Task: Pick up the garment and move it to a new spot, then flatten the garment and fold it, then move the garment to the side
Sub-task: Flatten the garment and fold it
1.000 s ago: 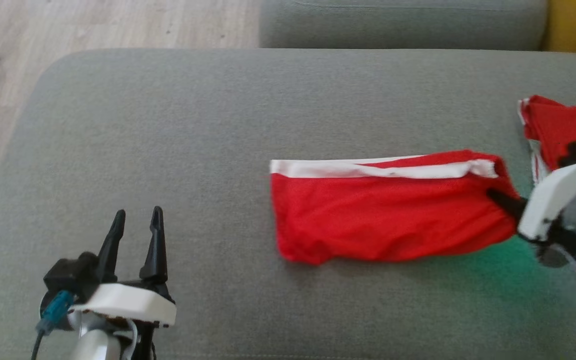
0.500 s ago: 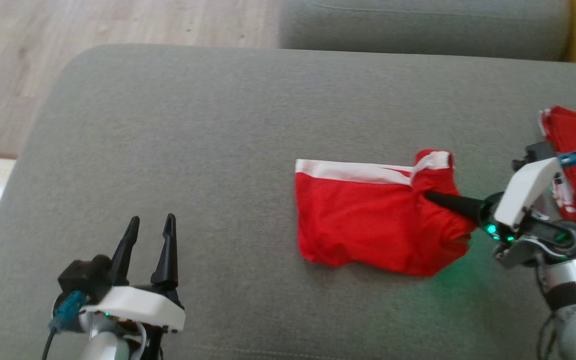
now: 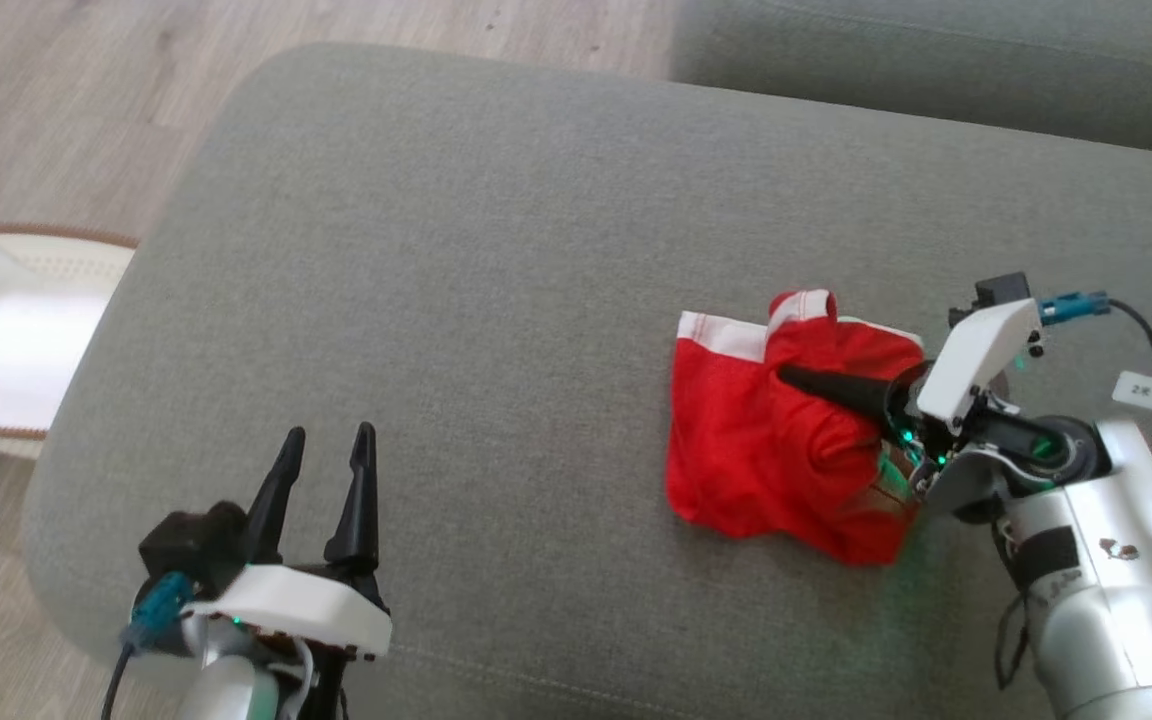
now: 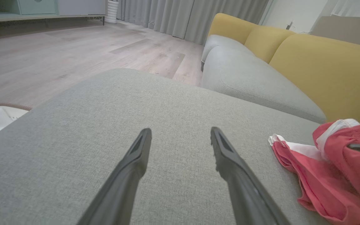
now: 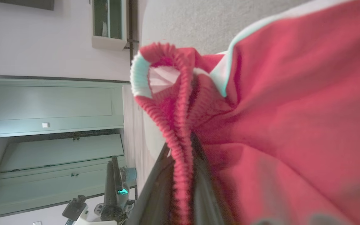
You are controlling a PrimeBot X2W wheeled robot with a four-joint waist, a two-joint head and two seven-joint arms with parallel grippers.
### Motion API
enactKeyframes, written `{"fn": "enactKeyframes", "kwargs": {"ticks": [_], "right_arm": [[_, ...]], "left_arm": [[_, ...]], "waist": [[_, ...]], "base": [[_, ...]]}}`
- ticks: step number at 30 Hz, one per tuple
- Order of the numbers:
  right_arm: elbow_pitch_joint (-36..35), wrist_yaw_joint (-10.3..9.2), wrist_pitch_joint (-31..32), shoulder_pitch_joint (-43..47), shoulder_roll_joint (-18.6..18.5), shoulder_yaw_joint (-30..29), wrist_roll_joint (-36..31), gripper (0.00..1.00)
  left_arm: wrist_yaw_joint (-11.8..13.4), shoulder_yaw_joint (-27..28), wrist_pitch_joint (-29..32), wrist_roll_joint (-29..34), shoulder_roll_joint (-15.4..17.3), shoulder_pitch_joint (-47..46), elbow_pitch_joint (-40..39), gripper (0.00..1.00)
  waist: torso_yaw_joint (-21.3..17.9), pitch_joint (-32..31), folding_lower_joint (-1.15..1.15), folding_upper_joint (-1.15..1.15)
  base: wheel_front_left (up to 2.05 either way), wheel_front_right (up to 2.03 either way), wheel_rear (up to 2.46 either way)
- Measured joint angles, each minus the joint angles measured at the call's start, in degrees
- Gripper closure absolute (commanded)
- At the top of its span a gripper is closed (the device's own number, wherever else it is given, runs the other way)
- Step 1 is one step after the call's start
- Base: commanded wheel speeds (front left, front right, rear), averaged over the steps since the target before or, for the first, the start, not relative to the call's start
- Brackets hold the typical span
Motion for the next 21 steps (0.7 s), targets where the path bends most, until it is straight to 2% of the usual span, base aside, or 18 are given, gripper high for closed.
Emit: {"fn": "enactKeyframes", "kwargs": {"ticks": [1,2,3,4,5,9,12,17,18,21], "right_arm": [[0.7,0.00,-0.4,-0.1,0.0,0.0,-0.8,1.00],[2.4,0.00,-1.2,-0.1,0.1,-0.1,-2.2,0.95],[3.1,0.00,-1.5,-0.1,0.2,-0.3,-2.6,0.63],[3.7,0.00,-1.7,-0.1,0.4,-0.5,-2.7,0.11],[4.0,0.00,-1.7,-0.1,0.7,-0.7,-2.7,0.00],[4.2,0.00,-1.8,-0.6,1.9,-1.3,-1.3,0.00],[1.9,0.00,-1.9,-1.1,2.0,-1.8,2.3,0.00],[-7.8,0.00,-5.9,-0.8,2.0,-1.9,7.2,0.00],[-7.8,0.00,-5.9,-0.8,2.0,-1.9,7.2,0.00],[-16.4,0.00,-9.9,1.3,2.1,-0.8,8.1,0.00]], "left_arm": [[0.0,-0.2,0.0,-0.4,0.0,0.0,0.0,0.00],[0.0,-0.4,0.0,-0.5,0.0,0.0,0.0,0.00],[0.2,-0.6,0.0,-0.5,0.0,0.0,0.0,0.00],[0.5,-0.7,0.0,-0.5,0.0,0.0,0.0,0.00],[0.5,-0.7,0.0,-0.5,0.0,0.0,0.0,0.00],[0.7,-0.6,0.0,-0.5,0.0,0.0,0.0,0.00],[0.8,-0.6,0.0,-0.8,0.0,0.0,0.0,0.00],[0.8,0.0,0.0,-0.9,0.0,0.0,0.0,0.00],[0.8,0.0,0.0,-0.9,0.0,0.0,0.0,0.00],[0.8,0.9,0.0,-0.5,0.0,0.0,-0.3,0.00]], "waist": [[0.3,0.2,0.00,0.00],[0.6,0.5,0.00,0.00],[0.7,0.6,0.00,0.00],[0.7,0.7,0.00,0.00],[0.7,0.7,0.00,0.00],[-0.2,0.5,0.00,0.00],[-1.3,0.2,0.00,0.00],[-3.6,-0.4,0.00,0.00],[-3.6,-0.4,0.00,0.00],[-5.2,-0.7,0.00,0.00]], "base": [[0.00,0.00,0.00],[0.00,0.00,0.00],[0.00,0.00,0.00],[0.00,0.00,0.00],[0.00,0.00,0.00],[0.00,0.00,0.00],[0.00,0.00,0.00],[0.00,0.00,0.00],[0.00,0.00,0.00],[0.00,0.00,0.00]]}}
